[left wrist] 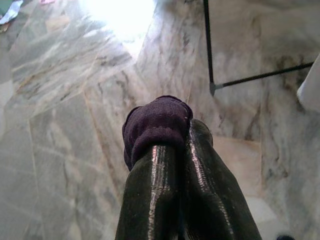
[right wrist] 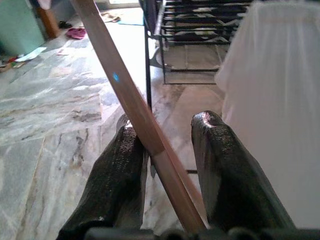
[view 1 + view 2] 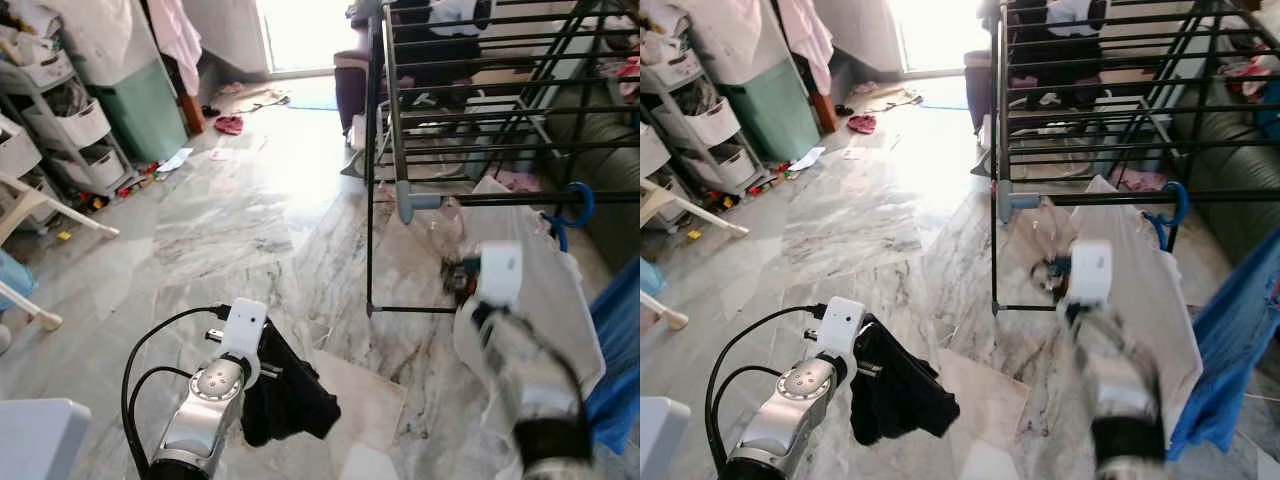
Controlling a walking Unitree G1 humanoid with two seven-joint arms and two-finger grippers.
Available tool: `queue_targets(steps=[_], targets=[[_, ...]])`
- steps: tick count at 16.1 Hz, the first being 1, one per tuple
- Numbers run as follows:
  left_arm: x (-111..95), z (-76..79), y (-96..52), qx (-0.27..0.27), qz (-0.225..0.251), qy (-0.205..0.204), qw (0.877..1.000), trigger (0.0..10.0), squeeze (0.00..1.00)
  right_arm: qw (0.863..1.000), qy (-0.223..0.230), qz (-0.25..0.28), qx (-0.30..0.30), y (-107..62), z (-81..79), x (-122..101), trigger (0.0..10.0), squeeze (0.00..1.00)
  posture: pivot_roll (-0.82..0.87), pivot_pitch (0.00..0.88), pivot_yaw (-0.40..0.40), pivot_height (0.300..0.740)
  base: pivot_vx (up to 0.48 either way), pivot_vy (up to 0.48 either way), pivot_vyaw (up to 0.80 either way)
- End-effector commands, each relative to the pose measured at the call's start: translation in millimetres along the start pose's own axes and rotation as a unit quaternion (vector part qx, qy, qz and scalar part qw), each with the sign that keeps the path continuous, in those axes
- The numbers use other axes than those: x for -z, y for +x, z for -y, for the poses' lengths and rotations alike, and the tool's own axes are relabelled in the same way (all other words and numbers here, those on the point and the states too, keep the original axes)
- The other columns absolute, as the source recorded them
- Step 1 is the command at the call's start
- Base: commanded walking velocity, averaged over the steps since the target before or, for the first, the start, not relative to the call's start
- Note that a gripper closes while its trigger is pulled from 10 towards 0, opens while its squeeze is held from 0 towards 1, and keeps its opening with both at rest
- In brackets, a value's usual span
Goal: Hang hanger
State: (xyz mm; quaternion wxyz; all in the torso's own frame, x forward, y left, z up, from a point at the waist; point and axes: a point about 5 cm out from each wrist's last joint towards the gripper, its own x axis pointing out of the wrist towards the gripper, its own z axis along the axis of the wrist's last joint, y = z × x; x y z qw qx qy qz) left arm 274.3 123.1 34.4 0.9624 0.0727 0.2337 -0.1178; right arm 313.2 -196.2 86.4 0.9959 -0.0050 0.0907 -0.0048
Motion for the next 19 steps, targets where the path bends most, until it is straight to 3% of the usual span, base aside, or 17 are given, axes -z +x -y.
queue_targets(steps=[1, 3, 5, 6, 8, 9, 10, 15, 18, 19], targets=[[-9.7, -4.2, 1.3, -0.009, 0.027, 0.001, 1.000, 10.0, 0.00, 0.999, -0.002, 0.046, 0.019, -3.0, -2.2, -13.7, 0.0, 0.00, -0.07, 0.000, 0.091, 0.740, 0.000, 0.000, 0.00], [-12.1, -5.7, 0.3, -0.014, 0.036, -0.004, 0.999, 10.0, 0.00, 0.998, -0.007, 0.053, 0.021, -12.0, -3.2, -7.1, 0.0, 0.00, -0.07, 0.000, 0.088, 0.740, 0.000, 0.000, 0.00], [-4.9, -12.7, -3.4, -0.039, 0.033, -0.002, 0.999, 10.0, 0.00, 0.999, -0.024, 0.030, 0.010, -28.1, -1.6, 14.5, 0.2, 0.00, -0.07, 0.000, 0.079, 0.740, 0.000, 0.000, 0.00], [-1.7, -14.6, -6.6, -0.043, 0.038, 0.000, 0.998, 10.0, 0.00, 0.999, -0.035, 0.022, 0.007, -34.0, -1.1, 22.8, 3.7, 0.00, -0.06, 0.000, 0.077, 0.740, 0.000, 0.000, 0.00], [8.3, -19.0, -13.8, -0.049, 0.043, -0.004, 0.998, 10.0, 0.00, 0.999, -0.046, 0.011, 0.001, -43.4, -2.4, 34.4, 3.8, 0.00, -0.06, 0.000, 0.074, 0.740, 0.000, 0.000, 0.00], [10.7, -19.2, -15.9, -0.049, 0.046, -0.007, 0.998, 10.0, 0.00, 0.999, -0.045, 0.010, -0.002, -45.5, -3.5, 36.4, 4.5, 0.00, -0.06, 0.000, 0.071, 0.740, 0.000, 0.000, 0.00], [21.0, -21.1, -21.4, -0.062, 0.041, -0.004, 0.997, 10.0, 0.00, 0.999, -0.047, 0.001, -0.012, -49.8, -6.7, 42.9, 10.0, 0.00, -0.06, 0.000, 0.070, 0.740, 0.000, 0.000, 0.00], [40.4, -21.6, -28.7, -0.080, 0.033, 0.006, 0.996, 10.0, 0.00, 0.999, -0.026, -0.009, -0.043, -49.9, -18.9, 48.4, 10.0, 0.00, -0.04, 0.000, 0.051, 0.740, 0.000, 0.000, 0.00], [36.6, -24.8, -30.7, -0.098, 0.048, 0.011, 0.994, 10.0, 0.00, 0.998, 0.013, -0.004, -0.054, -43.3, -28.6, 40.6, 10.0, 0.00, -0.03, 0.000, 0.044, 0.740, 0.000, 0.000, 0.00], [32.7, -28.2, -32.8, -0.112, 0.061, 0.006, 0.992, 10.0, 0.00, 0.997, 0.057, 0.005, -0.057, -40.9, -33.3, 31.7, 10.0, 0.00, -0.03, 0.000, 0.044, 0.740, 0.000, 0.000, 0.00]])
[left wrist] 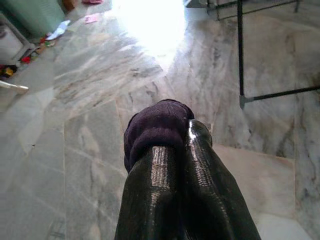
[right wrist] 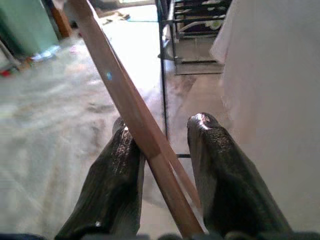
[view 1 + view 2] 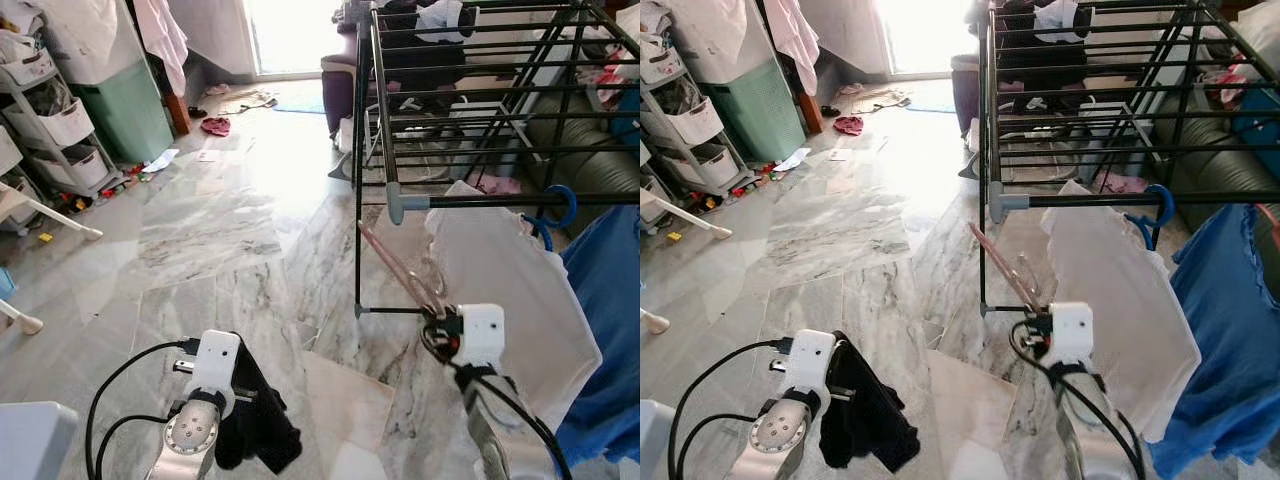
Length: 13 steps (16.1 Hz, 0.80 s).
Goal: Hang hanger
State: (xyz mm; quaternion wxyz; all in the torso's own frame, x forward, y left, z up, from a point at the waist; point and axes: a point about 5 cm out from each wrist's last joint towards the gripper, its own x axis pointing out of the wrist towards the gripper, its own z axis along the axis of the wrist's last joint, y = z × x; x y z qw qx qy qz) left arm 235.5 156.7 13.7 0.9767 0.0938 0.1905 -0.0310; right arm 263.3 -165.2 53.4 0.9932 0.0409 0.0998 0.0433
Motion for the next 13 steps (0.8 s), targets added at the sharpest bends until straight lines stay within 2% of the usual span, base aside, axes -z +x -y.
queue_targets(steps=[1, 2, 5, 13], targets=[[-10.9, -10.9, -1.8, -0.026, 0.031, -0.006, 0.999, 10.0, 0.00, 0.999, 0.033, 0.022, -0.007, 2.9, -4.5, -14.1, 10.0, 0.00, -0.03, 0.000, 0.043, 0.740, 0.000, 0.000, 0.00], [-12.3, -13.9, -3.5, -0.033, 0.036, -0.013, 0.999, 10.0, 0.00, 0.999, 0.046, 0.027, -0.007, 2.7, -5.5, -17.1, 10.0, 0.00, -0.03, 0.000, 0.043, 0.740, 0.000, 0.000, 0.00], [-9.3, -17.7, -6.1, -0.044, 0.029, -0.015, 0.999, 10.0, 0.00, 0.999, 0.046, 0.020, -0.009, 2.6, -6.7, -14.5, 10.0, 0.00, -0.02, 0.000, 0.043, 0.740, 0.000, 0.000, 0.00], [-10.4, -13.8, -3.0, -0.052, 0.021, -0.015, 0.998, 10.0, 0.00, 0.999, 0.033, -0.002, -0.019, 4.2, -5.6, -12.2, 10.0, 0.00, -0.02, 0.000, 0.027, 0.740, -0.311, 0.000, 0.00]])
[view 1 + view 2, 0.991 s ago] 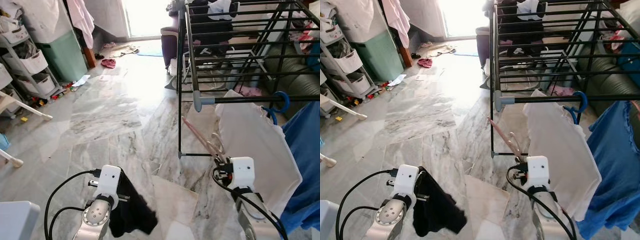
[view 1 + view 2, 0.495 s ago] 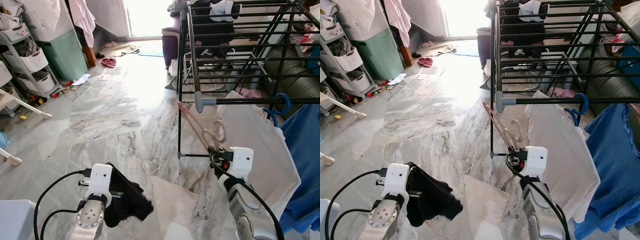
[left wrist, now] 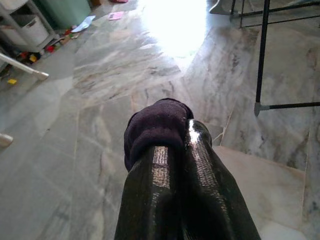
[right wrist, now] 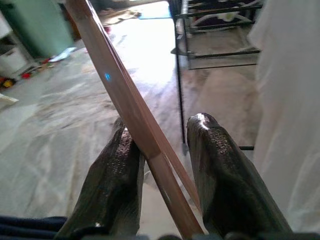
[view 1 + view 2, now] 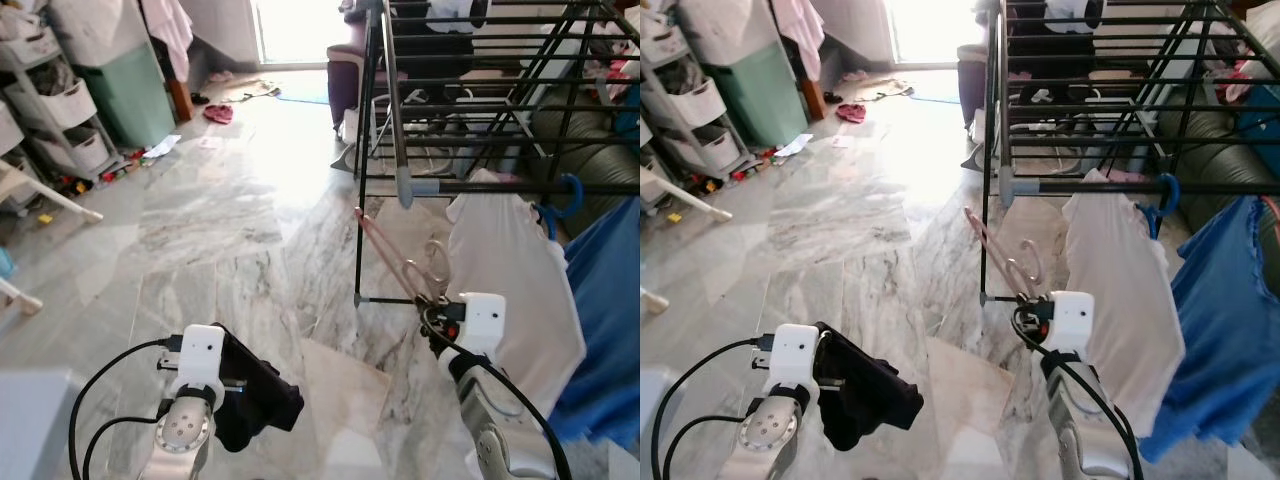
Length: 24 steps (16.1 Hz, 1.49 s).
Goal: Hang hanger
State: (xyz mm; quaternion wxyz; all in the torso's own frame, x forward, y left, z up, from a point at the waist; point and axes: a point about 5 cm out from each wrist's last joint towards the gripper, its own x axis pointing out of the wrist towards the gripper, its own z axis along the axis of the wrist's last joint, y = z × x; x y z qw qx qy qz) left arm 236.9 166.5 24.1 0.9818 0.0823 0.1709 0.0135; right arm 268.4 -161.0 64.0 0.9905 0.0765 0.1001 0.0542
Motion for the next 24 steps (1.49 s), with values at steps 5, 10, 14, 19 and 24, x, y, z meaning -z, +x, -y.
queue_targets(steps=[5, 10, 14, 19, 24], targets=[[-2.7, -3.5, 2.3, -0.015, 0.003, 0.005, 1.000, 10.0, 0.00, 1.000, -0.005, -0.004, -0.011, 5.2, -2.6, -3.0, 10.0, 0.00, -0.02, 0.000, 0.028, 0.740, -0.345, 0.000, 0.00], [-3.2, -2.1, 3.6, -0.016, 0.003, 0.008, 1.000, 10.0, 0.00, 1.000, -0.004, -0.005, -0.009, 4.8, -1.4, -2.3, 10.0, 0.00, -0.03, 0.000, 0.034, 0.740, -0.340, 0.000, 0.00], [-6.4, 0.9, 4.2, -0.005, 0.017, 0.000, 1.000, 10.0, 0.00, 1.000, -0.012, -0.014, -0.022, 6.2, -2.3, -0.9, 10.0, 0.00, -0.01, 0.000, -0.007, 0.740, -0.147, 0.000, 0.00], [-5.1, 3.2, 4.7, -0.001, 0.014, -0.026, 1.000, 10.0, 0.00, 0.999, -0.023, -0.014, -0.036, 13.4, -5.6, -5.4, 10.0, 0.00, -0.01, 0.000, -0.037, 0.740, 0.000, 0.000, 0.00], [-8.7, 13.8, 9.9, 0.019, 0.017, -0.041, 0.999, 10.0, 0.00, 0.996, -0.051, -0.023, -0.067, 19.1, -16.0, -0.3, 10.0, 0.00, 0.00, 0.000, -0.055, 0.740, 0.000, 0.000, 0.00]])
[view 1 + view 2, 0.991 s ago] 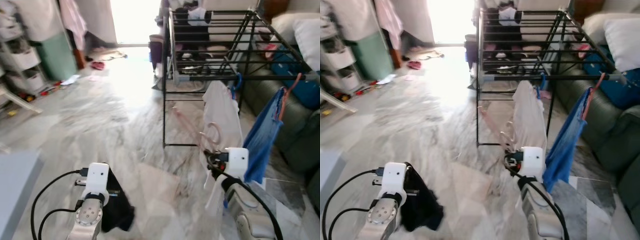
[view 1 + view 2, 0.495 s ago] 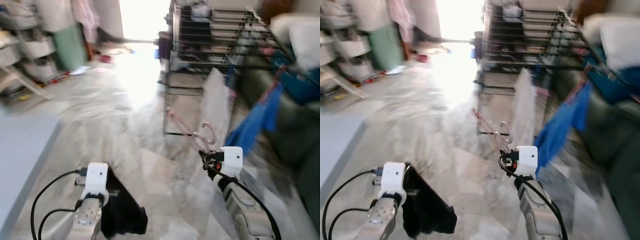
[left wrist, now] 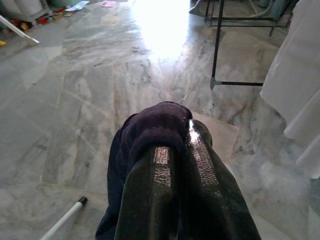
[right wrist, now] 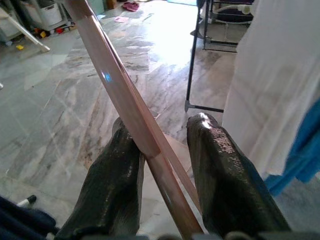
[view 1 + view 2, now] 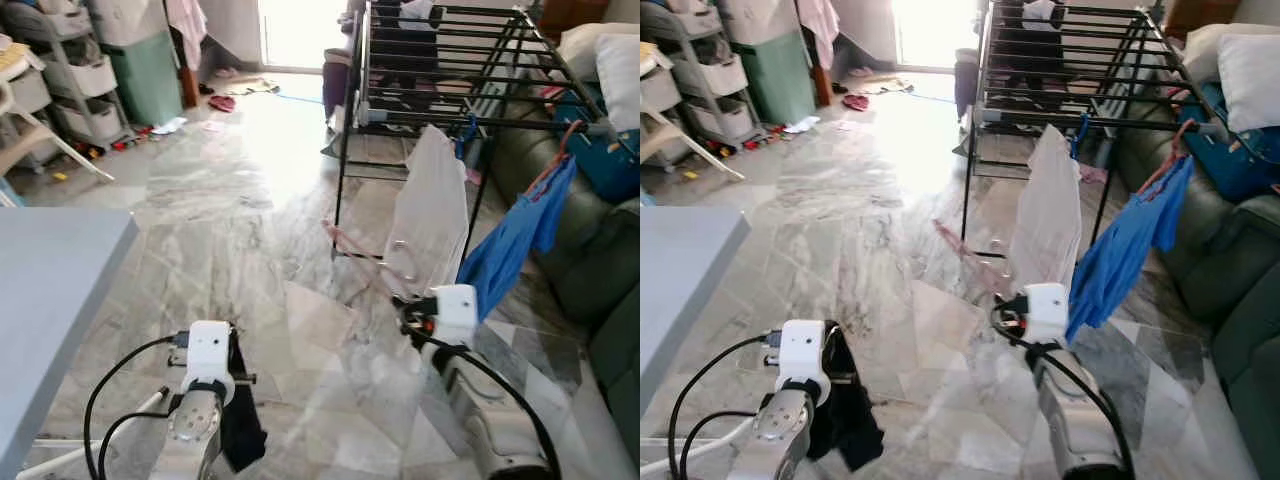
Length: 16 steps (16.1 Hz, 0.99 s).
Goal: Hang hanger
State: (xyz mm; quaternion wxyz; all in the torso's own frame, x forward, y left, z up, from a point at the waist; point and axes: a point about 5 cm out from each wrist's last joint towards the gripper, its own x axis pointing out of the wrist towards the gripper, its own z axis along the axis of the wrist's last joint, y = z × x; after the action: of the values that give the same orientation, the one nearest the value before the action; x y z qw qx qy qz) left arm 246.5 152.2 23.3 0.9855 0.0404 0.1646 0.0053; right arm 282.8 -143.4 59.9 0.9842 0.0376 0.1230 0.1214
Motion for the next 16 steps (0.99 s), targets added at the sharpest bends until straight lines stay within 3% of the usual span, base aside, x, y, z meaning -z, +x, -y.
queue_targets(steps=[1, 4, 5, 7, 10, 11, 13, 16], targets=[[-3.8, -2.0, 1.7, 0.004, 0.012, 0.003, 1.000, 10.0, 0.00, 1.000, -0.008, 0.008, -0.007, 4.8, -1.8, -5.1, 10.0, 0.00, 0.01, 0.000, -0.066, 0.740, 0.000, 0.000, 0.00], [-4.9, -7.1, 5.1, -0.009, 0.019, 0.007, 1.000, 10.0, 0.00, 0.999, -0.022, 0.007, -0.027, 15.6, -6.8, -7.3, 10.0, 0.00, 0.04, 0.000, -0.079, 0.740, 0.000, 0.000, 0.00], [-13.0, -5.7, 5.4, -0.020, 0.027, -0.020, 0.999, 10.0, 0.00, 0.999, -0.018, 0.010, -0.032, 17.9, -6.2, -12.3, 10.0, 0.00, 0.04, 0.000, -0.084, 0.740, 0.000, 0.000, 0.00], [-5.8, -1.7, 4.4, -0.013, 0.016, -0.012, 1.000, 10.0, 0.00, 1.000, -0.013, 0.006, -0.026, 18.8, -7.0, -9.6, 10.0, 0.00, 0.04, 0.000, -0.085, 0.740, 0.000, 0.000, 0.00], [-11.2, 7.4, 8.2, 0.006, 0.020, -0.015, 1.000, 10.0, 0.00, 1.000, -0.010, 0.006, -0.023, 17.6, -7.4, -4.4, 10.0, 0.00, 0.00, 0.000, -0.023, 0.740, 0.000, -0.252, 0.00], [-8.6, 4.4, 10.3, 0.009, 0.014, -0.005, 1.000, 10.0, 0.00, 1.000, -0.023, 0.007, -0.016, 15.5, -6.9, -0.5, 10.0, 0.00, -0.01, 0.000, -0.012, 0.740, 0.000, -0.255, 0.00], [-18.7, 0.8, 13.6, 0.025, 0.027, 0.009, 0.999, 10.0, 0.00, 1.000, 0.007, 0.013, 0.009, 12.2, -2.1, -3.4, 10.0, 0.00, -0.02, 0.000, -0.006, 0.740, 0.000, -0.274, 0.00], [-13.4, -4.6, 14.6, 0.015, 0.013, 0.000, 1.000, 10.0, 0.00, 1.000, -0.014, 0.007, 0.005, 8.0, -1.1, -0.2, 10.0, 0.00, -0.07, 0.000, 0.017, 0.740, 0.000, -0.277, 0.00]])
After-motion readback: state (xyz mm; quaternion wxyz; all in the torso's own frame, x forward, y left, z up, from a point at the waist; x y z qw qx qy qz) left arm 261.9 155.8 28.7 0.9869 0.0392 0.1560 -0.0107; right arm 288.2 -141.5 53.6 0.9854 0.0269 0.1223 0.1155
